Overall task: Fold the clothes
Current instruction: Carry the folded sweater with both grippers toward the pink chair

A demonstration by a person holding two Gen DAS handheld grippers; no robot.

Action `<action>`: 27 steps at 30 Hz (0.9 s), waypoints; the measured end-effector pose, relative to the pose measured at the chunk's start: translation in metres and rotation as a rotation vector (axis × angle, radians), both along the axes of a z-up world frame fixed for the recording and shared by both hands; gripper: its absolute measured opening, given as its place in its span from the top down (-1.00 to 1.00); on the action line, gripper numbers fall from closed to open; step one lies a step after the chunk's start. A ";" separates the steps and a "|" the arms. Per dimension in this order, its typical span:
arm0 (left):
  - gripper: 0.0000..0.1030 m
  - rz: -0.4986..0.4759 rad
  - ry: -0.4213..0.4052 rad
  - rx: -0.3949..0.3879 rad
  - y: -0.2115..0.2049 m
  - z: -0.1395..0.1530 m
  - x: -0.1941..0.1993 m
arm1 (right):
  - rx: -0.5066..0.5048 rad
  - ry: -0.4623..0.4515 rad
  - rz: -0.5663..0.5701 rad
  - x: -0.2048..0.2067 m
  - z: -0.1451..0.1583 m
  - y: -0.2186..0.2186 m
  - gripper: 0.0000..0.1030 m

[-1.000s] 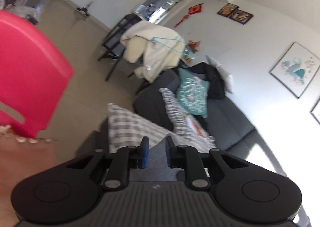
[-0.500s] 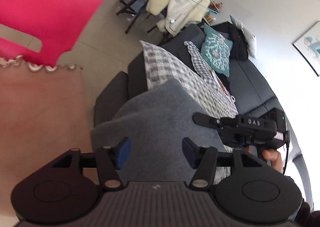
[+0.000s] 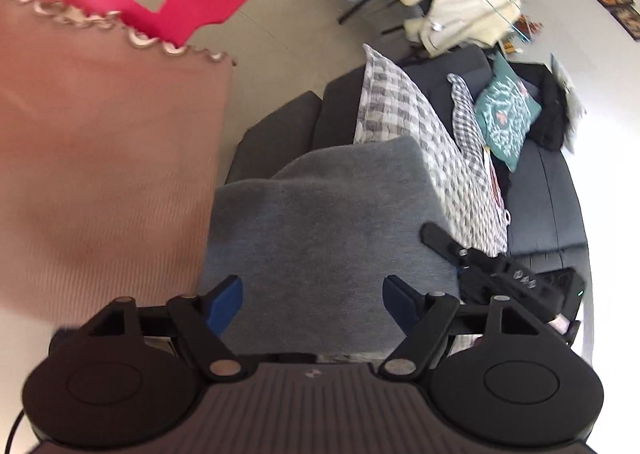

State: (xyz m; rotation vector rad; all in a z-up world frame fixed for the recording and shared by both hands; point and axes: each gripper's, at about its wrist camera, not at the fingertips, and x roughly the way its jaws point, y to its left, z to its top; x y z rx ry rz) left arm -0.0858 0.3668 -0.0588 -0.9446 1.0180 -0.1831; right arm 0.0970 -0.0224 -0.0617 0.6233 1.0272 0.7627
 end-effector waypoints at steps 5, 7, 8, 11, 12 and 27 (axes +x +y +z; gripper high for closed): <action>-0.58 0.269 -0.014 -0.164 -0.033 -0.022 -0.056 | 0.004 -0.010 0.002 -0.001 -0.001 -0.001 0.75; -0.58 0.371 -0.022 -0.231 -0.045 -0.037 -0.074 | 0.001 -0.010 0.000 -0.002 -0.001 -0.002 0.75; -0.58 0.412 -0.024 -0.248 -0.050 -0.050 -0.082 | 0.002 -0.008 0.000 -0.002 -0.002 -0.002 0.75; -0.58 0.525 -0.026 -0.294 -0.054 -0.085 -0.105 | 0.001 -0.012 0.004 -0.002 -0.002 -0.002 0.75; -0.58 0.544 -0.023 -0.301 -0.054 -0.091 -0.109 | 0.001 -0.013 0.005 -0.002 -0.002 -0.002 0.75; -0.67 0.847 0.063 -0.795 -0.074 -0.233 -0.138 | -0.006 -0.043 0.023 0.000 0.000 0.006 0.75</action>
